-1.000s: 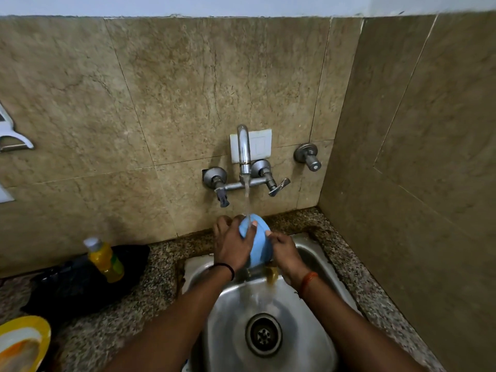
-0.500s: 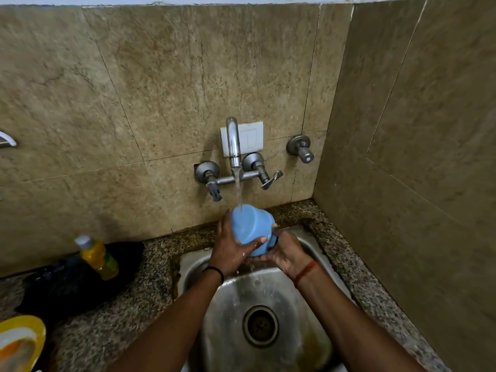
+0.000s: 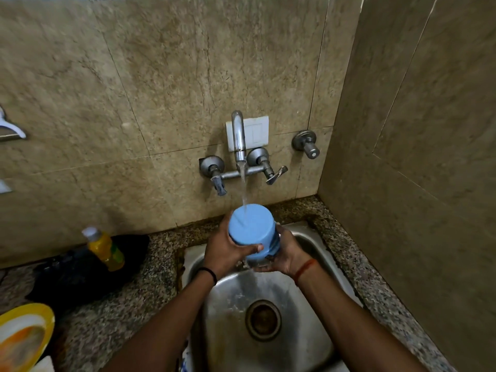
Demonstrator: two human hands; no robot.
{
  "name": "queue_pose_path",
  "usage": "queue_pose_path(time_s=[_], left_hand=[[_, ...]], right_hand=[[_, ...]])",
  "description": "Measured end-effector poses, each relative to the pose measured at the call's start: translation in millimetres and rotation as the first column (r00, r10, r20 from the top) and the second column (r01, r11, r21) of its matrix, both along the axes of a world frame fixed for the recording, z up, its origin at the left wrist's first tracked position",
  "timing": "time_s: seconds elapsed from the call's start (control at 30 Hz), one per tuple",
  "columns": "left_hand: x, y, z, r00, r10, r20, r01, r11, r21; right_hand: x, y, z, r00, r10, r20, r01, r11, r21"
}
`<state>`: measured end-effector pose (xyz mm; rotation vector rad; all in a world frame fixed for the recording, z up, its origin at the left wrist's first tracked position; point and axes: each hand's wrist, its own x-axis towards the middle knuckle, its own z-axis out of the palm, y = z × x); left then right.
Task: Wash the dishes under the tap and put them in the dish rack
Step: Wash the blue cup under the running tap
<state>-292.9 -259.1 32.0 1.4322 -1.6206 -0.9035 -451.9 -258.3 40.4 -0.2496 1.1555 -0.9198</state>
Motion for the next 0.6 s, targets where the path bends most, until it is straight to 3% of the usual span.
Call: queue_pose_path(time_s=[0.17, 0.3, 0.4, 0.6], left_hand=[[5.6, -2.5, 17.5, 0.977, -0.031, 0.210, 0.054, 0.993, -0.107], [3.3, -1.7, 25.3, 0.955, -0.043, 0.294, 0.083, 0.989, -0.123], [6.4, -4.3, 30.4, 0.928, -0.050, 0.369, 0.104, 0.986, -0.129], [4.7, -7.1, 37.6, 0.882, -0.059, 0.467, 0.144, 0.979, -0.147]], right_hand=[[8.9, -2.6, 0.7, 0.999, -0.023, -0.034, 0.019, 0.994, -0.111], [15.0, -1.3, -0.6, 0.966, -0.007, -0.258, -0.051, 0.975, -0.215], [15.3, 0.3, 2.6, 0.959, 0.002, -0.283, -0.076, 0.964, -0.253], [23.3, -6.8, 4.0, 0.949, -0.031, -0.313, -0.025, 0.984, -0.175]])
